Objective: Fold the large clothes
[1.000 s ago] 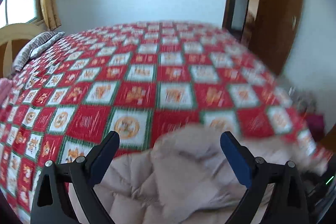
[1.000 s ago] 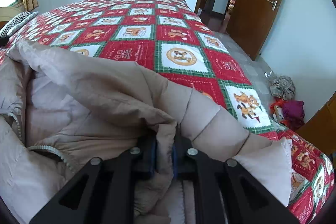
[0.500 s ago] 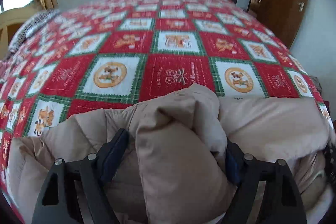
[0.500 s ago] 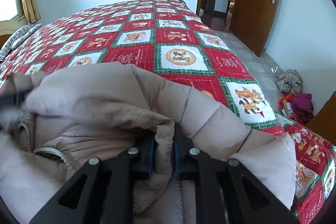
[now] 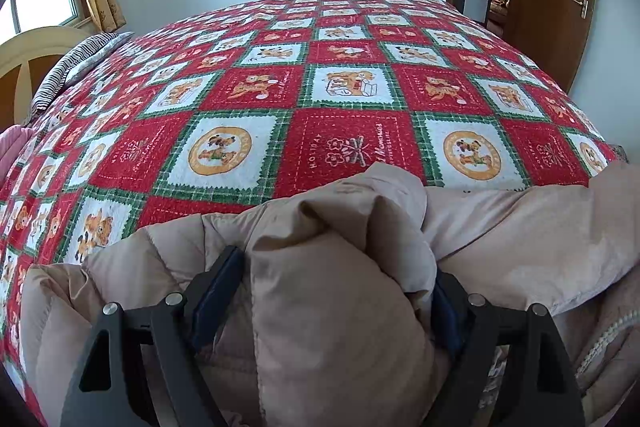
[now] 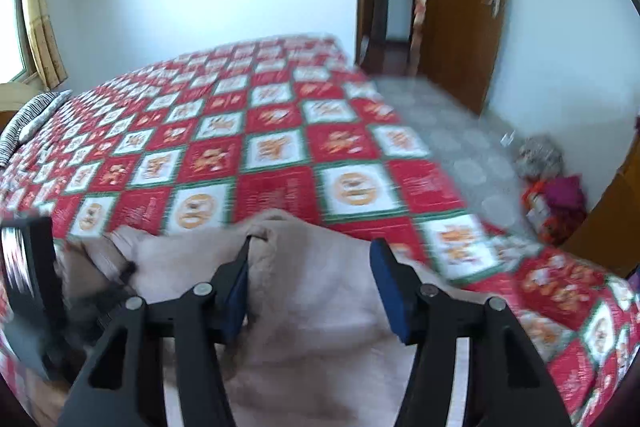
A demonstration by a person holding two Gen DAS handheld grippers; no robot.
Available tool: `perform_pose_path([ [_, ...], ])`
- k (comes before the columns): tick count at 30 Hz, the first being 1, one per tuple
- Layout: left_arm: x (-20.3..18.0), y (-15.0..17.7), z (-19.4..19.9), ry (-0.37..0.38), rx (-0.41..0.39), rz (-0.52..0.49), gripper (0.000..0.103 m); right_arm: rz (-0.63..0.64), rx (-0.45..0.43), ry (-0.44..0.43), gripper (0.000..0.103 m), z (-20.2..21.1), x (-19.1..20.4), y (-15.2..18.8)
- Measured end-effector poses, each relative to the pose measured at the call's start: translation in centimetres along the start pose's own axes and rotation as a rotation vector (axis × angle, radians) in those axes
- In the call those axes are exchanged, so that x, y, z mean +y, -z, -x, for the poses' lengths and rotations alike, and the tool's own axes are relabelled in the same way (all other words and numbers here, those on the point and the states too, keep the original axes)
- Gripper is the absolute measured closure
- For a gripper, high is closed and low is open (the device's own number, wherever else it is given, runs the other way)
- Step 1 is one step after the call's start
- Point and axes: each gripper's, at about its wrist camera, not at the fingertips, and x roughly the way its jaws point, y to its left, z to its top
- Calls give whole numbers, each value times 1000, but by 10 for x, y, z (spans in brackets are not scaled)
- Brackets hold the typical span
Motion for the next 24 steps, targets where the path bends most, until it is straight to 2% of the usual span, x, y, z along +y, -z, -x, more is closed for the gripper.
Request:
perform_pose_path([
  [2,-2,0,-1,-9,1,-7,18,-60,-25,19,54,6,0,-9],
  [4,-4,0,-1,-19,-1,-16,18,-58,-99,38,54,25,1,-11],
  [6,-4,0,-1,-20,-3,-17,18,-12,-254,131,54,59,2,-9],
  [8,-4,0,-1,-18,-4,-16,18,32,-332,160,53,81,-1,-7],
  [10,-3,0,-1,-18,-3,-17,18,24,-378,188,51,93,-7,-9],
  [11,-3,0,-1,-18,-4,-17,18,28,-377,178,47,92,-6,-13],
  [13,-3,0,-1,-20,-5,-18,18,51,-305,113,46,75,0,-22],
  [15,-4,0,-1,-23,-8,-22,18,55,-136,4,46,29,10,-30],
  [16,-4,0,-1,-22,-9,-21,18,63,-83,-12,46,11,14,-28],
  [18,-2,0,-1,-8,-6,-11,18,96,40,13,50,-38,18,-18],
  [20,3,0,-2,27,-1,13,18,101,120,42,49,-69,10,3],
  [22,7,-1,-2,65,-2,34,16,86,172,7,47,-84,-9,30],
  [24,6,-2,-3,69,-1,37,15,59,146,-69,44,-79,-27,44],
])
